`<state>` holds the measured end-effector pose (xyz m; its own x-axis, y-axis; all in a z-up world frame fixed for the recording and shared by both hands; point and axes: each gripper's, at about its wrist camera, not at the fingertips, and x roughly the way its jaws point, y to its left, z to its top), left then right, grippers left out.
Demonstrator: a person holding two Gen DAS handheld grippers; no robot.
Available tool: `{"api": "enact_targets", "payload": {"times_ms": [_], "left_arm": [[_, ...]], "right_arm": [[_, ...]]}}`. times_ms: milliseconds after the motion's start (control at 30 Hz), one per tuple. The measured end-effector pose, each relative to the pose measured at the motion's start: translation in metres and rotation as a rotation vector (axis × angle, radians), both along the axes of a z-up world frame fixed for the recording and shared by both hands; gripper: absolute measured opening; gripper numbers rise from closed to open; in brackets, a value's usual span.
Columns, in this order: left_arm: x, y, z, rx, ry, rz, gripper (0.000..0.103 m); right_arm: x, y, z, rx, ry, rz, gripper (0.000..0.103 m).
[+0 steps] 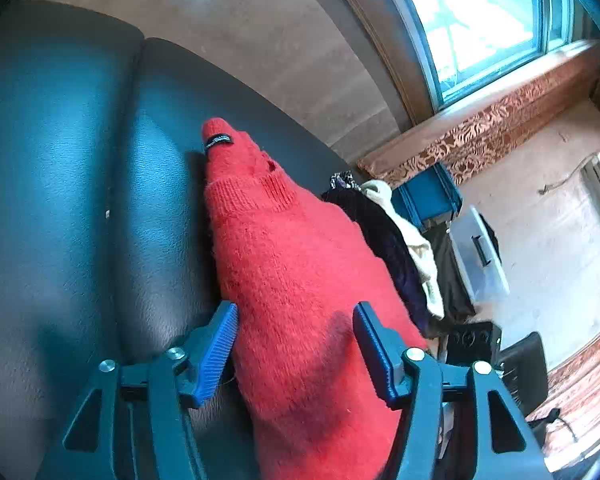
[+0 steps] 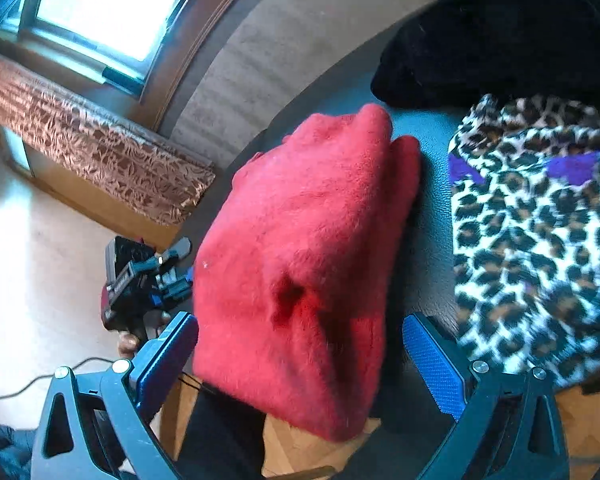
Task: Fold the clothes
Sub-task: 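Grasp the folded sweater with both grippers and lift it off the bench, then carry the folded sweater with both grippers onto the stack of clothes on the chair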
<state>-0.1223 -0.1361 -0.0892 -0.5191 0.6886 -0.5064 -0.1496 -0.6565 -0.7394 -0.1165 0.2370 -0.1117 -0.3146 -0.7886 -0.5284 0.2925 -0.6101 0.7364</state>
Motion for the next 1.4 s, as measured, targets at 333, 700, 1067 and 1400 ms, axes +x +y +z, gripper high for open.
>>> {"api": "enact_targets", "payload": {"times_ms": [333,700,1067,1400], "left_arm": [[-0.022,0.017,-0.016,0.055,-0.055,0.035,0.071],[0.029,-0.012,0.019,0.047,0.079,0.145,0.036],[0.163,-0.167,0.153,-0.016,0.410,0.502,0.035],[0.309,-0.359,0.254,-0.117,0.569,1.092,0.035]], "right_arm": [[-0.021,-0.045,0.000,0.163,0.162,0.029,0.103],[-0.012,-0.085,0.009,0.325,0.196,0.100,0.073],[-0.005,-0.244,0.083,-0.011,0.283,0.386,0.062],[0.032,-0.538,0.248,-0.147,0.578,0.797,0.062]]}}
